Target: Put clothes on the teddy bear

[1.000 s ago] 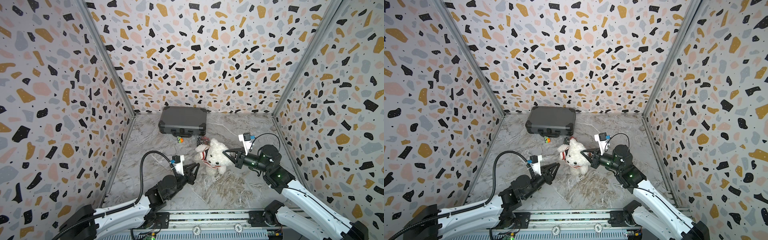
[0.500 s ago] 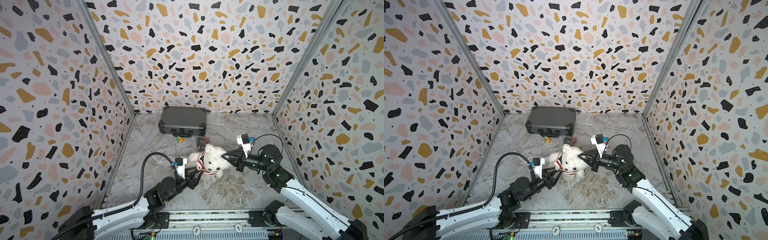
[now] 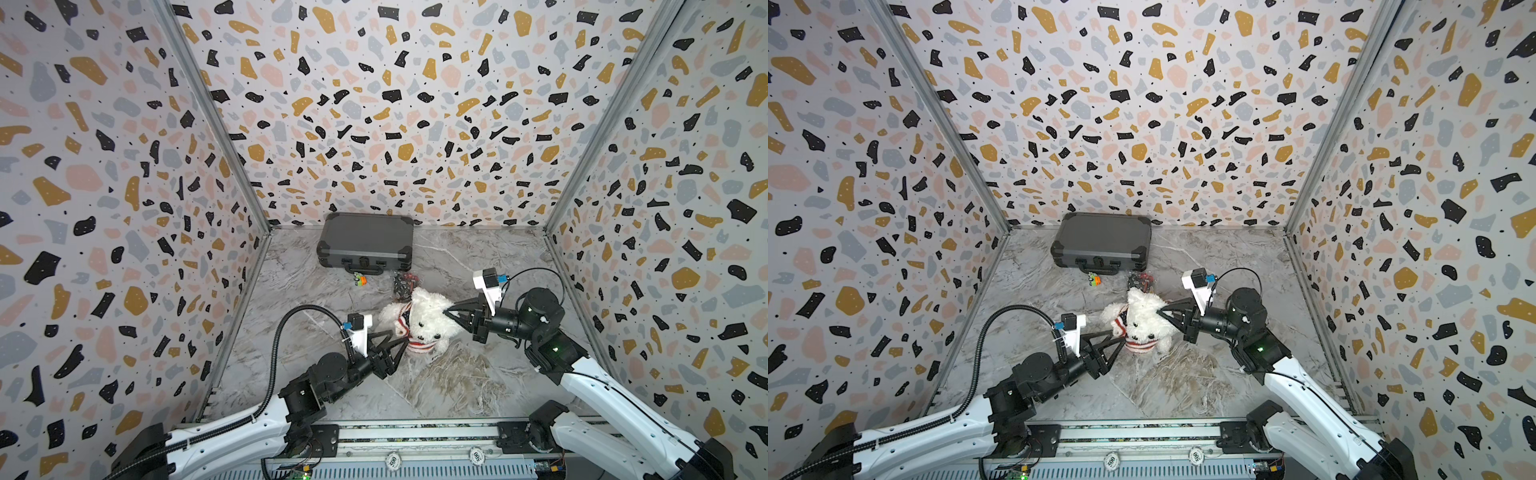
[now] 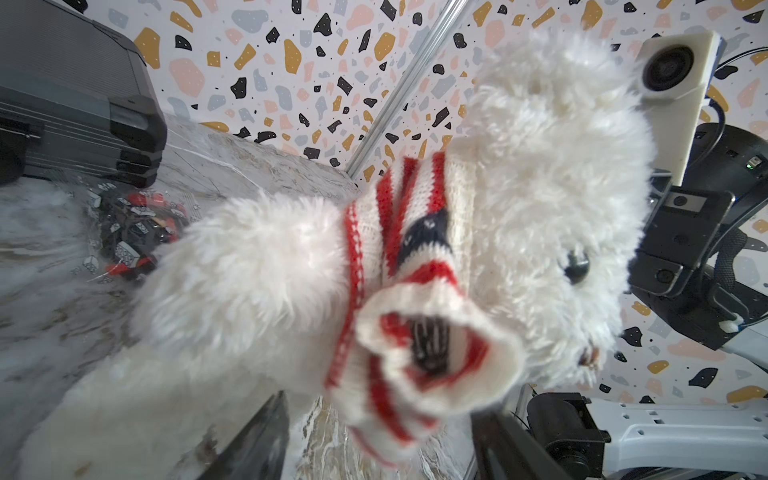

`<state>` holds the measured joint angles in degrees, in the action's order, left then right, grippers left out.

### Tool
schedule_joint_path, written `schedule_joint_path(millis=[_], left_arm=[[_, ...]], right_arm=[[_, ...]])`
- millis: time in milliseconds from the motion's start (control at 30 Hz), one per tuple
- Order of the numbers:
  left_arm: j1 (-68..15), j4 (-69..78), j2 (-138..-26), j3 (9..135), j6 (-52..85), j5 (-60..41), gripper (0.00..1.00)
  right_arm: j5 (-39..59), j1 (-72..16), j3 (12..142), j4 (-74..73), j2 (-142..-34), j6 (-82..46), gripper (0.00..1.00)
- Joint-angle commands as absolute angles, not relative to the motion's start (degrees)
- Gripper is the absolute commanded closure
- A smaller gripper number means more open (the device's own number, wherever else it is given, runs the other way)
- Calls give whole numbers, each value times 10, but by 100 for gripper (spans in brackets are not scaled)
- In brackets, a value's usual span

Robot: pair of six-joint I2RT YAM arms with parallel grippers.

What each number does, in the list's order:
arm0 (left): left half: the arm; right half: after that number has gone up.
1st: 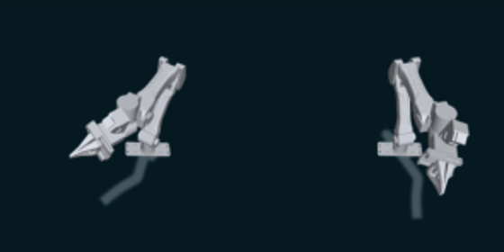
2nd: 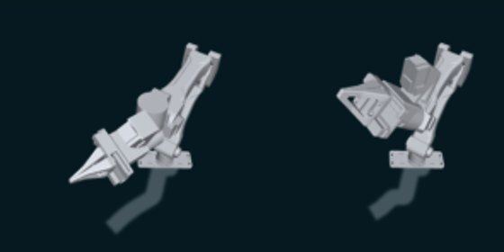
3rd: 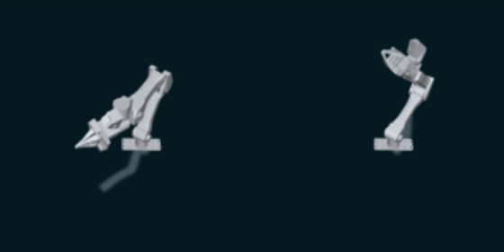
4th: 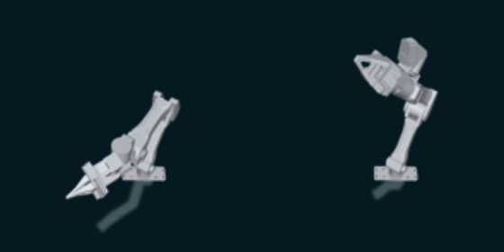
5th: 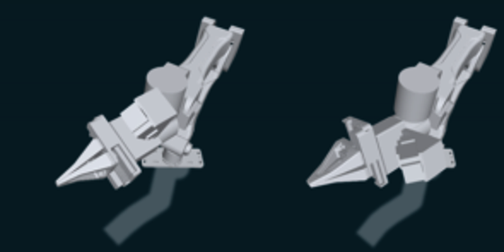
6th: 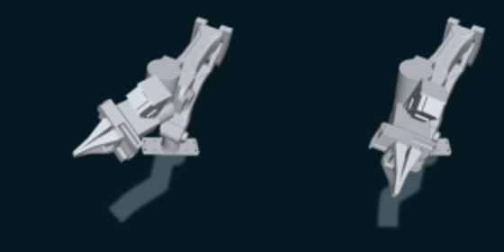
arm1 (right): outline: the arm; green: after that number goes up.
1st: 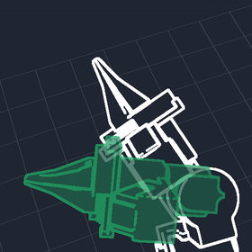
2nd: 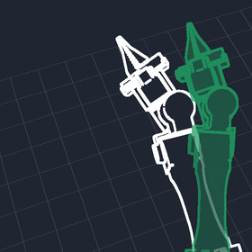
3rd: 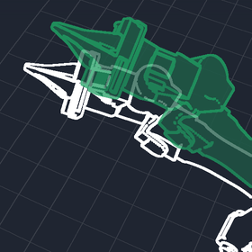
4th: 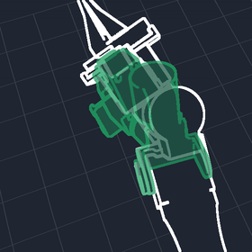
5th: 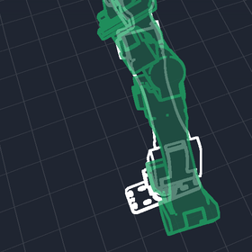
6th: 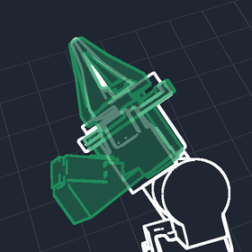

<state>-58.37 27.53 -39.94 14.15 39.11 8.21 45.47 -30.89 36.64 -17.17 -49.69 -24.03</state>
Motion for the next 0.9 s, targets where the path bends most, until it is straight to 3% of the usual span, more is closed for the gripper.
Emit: schedule_joint_path(millis=[0, 233, 367, 500, 600, 867], left_arm=[[-587, 237, -395, 182, 368, 95, 30], [-588, 205, -433, 226, 360, 98, 33], [-588, 205, -436, 234, 364, 121, 56], [-587, 187, -418, 237, 368, 154, 86], [-587, 181, -398, 236, 370, 168, 99], [-581, 97, -381, 272, 365, 210, 100]], right_arm=[[463, -305, 385, -187, -487, -225, 100], [473, -305, 385, -191, -488, -224, 100], [481, -305, 387, -187, -490, -220, 100], [486, -305, 386, -176, -490, -208, 100], [490, -305, 388, -164, -492, -199, 100], [514, -307, 402, -101, -499, -156, 100]])
